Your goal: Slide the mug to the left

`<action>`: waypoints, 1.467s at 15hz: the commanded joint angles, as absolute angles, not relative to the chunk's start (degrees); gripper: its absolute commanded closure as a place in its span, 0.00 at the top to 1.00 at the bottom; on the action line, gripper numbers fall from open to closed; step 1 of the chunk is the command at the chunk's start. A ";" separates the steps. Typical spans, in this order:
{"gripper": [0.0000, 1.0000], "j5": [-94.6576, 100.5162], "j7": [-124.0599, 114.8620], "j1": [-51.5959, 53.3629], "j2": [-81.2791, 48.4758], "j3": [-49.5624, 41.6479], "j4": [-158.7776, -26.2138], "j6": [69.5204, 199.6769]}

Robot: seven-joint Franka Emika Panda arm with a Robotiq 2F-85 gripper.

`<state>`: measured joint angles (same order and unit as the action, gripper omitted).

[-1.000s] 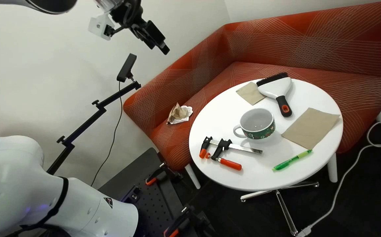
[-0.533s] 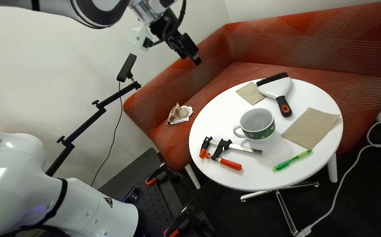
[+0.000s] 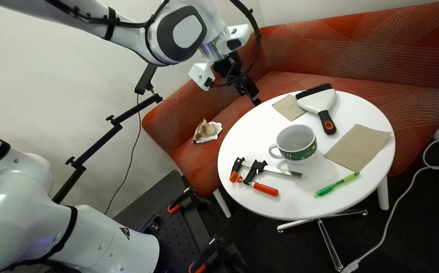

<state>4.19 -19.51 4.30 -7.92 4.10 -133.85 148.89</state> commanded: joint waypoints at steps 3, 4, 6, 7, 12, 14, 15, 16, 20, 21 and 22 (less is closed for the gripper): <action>1.00 3.55 -21.76 5.93 -16.85 1.87 -129.99 152.36; 1.00 3.48 -20.13 5.79 -14.86 1.77 -131.69 151.83; 1.00 3.33 -20.07 6.00 -16.69 1.50 -130.83 151.95; 1.00 3.30 -20.07 6.10 -16.97 1.46 -130.60 151.95; 1.00 0.95 -18.88 5.22 -18.76 2.18 -128.43 151.74; 1.00 -0.49 -18.79 5.03 -20.89 2.05 -126.69 151.45; 1.00 -1.14 -18.84 4.98 -22.21 1.91 -125.65 151.29; 1.00 -1.56 -18.84 5.04 -23.62 1.74 -124.62 151.45; 1.00 -1.15 -20.13 5.95 -29.04 -0.03 -120.44 151.79; 1.00 -1.27 -20.01 5.95 -30.13 -0.22 -119.57 151.90; 1.00 -1.37 -20.06 5.99 -31.36 -0.49 -118.49 151.78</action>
